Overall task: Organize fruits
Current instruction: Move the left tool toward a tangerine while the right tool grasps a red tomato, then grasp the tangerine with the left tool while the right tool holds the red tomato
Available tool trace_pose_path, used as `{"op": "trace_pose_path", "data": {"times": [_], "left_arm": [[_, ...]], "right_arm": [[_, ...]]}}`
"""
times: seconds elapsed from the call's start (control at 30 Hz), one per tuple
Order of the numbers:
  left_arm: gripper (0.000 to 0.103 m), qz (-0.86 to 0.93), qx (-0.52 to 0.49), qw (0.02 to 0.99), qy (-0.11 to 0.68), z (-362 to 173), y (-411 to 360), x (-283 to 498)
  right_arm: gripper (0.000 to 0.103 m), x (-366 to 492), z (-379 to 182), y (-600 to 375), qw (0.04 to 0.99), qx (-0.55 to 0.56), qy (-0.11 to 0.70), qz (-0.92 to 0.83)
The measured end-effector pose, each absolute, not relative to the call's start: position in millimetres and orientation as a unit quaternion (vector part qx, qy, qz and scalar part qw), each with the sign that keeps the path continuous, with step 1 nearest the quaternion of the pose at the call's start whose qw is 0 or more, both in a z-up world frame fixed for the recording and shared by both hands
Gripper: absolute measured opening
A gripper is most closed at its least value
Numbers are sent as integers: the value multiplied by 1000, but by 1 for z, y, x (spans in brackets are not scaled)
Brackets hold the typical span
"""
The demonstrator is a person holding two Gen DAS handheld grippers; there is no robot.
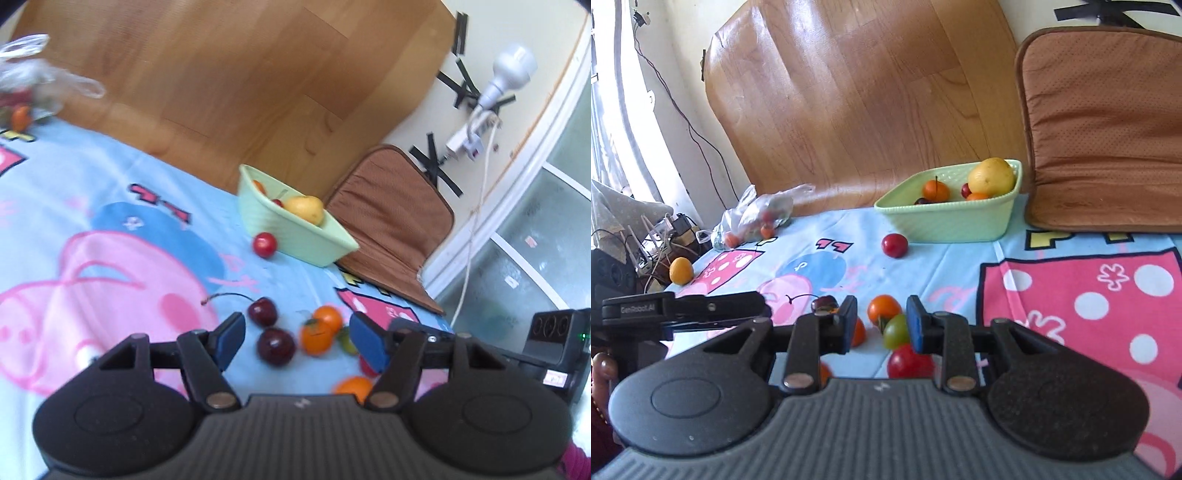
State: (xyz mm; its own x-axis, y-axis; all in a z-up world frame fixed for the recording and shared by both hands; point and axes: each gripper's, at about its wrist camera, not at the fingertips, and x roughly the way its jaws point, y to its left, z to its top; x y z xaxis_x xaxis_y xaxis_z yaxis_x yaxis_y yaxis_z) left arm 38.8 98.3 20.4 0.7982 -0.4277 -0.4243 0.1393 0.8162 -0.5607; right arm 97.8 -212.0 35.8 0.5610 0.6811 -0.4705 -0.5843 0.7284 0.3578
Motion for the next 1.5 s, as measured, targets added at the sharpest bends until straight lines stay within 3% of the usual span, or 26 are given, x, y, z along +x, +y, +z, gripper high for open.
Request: {"op": "trace_pose_path", "data": {"times": [0.27, 0.37, 0.63, 0.67, 1.03, 1.3, 1.43, 1.5], "left_arm": [[63, -153, -281, 909, 267, 2, 103, 33], [64, -164, -278, 912, 253, 3, 104, 28], [64, -190, -279, 912, 233, 4, 105, 25], [64, -191, -279, 912, 232, 4, 105, 25], [64, -214, -228, 925, 218, 12, 89, 15], [68, -256, -158, 924, 238, 19, 52, -14], [78, -278, -160, 920, 227, 27, 42, -53], [83, -283, -142, 923, 220, 31, 34, -72]], "right_arm": [[34, 125, 45, -183, 895, 55, 299, 327], [46, 157, 49, -150, 891, 29, 323, 317], [46, 235, 18, -68, 856, -38, 432, 281], [37, 235, 17, -66, 860, -39, 424, 282], [34, 126, 61, -156, 877, -49, 331, 345], [34, 33, 39, -222, 876, -58, 317, 358], [34, 21, 18, -215, 871, -75, 325, 361], [42, 17, 15, -213, 874, -77, 313, 363]]}}
